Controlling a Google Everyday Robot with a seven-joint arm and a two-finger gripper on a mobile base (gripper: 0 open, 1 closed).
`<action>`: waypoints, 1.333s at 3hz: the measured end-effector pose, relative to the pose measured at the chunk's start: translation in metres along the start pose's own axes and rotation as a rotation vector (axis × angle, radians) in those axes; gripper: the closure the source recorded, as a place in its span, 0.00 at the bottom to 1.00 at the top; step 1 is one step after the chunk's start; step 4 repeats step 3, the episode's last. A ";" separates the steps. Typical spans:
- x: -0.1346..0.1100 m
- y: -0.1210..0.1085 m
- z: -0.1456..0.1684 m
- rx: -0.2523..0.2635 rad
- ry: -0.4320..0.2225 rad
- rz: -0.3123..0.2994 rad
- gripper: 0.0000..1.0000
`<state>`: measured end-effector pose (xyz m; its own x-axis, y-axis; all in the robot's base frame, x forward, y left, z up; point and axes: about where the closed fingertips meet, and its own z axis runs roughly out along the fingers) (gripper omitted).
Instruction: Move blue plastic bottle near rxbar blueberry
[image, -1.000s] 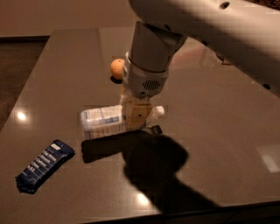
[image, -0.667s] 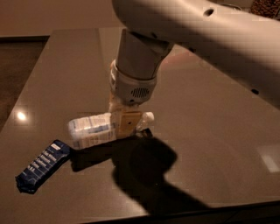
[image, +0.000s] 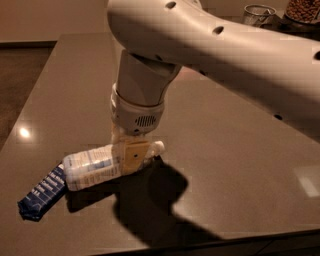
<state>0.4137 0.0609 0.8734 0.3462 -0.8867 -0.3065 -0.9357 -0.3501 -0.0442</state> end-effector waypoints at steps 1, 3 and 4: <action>-0.002 0.001 -0.001 0.004 0.001 -0.002 0.13; -0.003 0.001 -0.002 0.010 0.002 -0.004 0.00; -0.003 0.001 -0.002 0.010 0.002 -0.004 0.00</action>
Offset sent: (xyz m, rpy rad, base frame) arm -0.0012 0.0009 0.0008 0.0009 -0.0036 0.0011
